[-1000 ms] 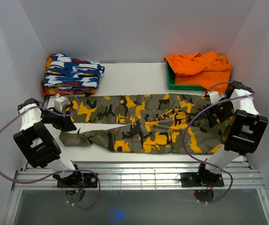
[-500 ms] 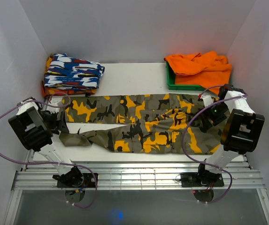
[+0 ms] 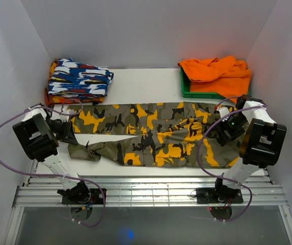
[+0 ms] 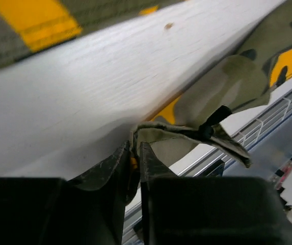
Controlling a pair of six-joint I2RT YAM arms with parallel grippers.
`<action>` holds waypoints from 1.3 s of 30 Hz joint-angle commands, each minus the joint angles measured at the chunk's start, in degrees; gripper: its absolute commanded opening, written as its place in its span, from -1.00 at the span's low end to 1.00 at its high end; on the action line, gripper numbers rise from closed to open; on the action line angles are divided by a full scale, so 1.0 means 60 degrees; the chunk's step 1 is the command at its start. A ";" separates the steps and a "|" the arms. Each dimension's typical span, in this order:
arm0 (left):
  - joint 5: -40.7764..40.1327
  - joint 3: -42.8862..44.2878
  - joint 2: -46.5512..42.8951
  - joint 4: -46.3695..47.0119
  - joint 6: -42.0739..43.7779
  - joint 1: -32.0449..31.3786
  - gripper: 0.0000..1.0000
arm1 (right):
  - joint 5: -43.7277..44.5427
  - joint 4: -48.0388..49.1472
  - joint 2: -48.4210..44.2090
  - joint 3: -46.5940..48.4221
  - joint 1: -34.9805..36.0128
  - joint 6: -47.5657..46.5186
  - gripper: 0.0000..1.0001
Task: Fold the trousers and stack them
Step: Flatten the trousers out
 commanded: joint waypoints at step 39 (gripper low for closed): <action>0.2577 -0.2568 -0.8201 -0.0376 0.6472 -0.2710 0.95 | 0.0083 0.0187 0.0073 -0.0096 0.0044 -0.0187 0.55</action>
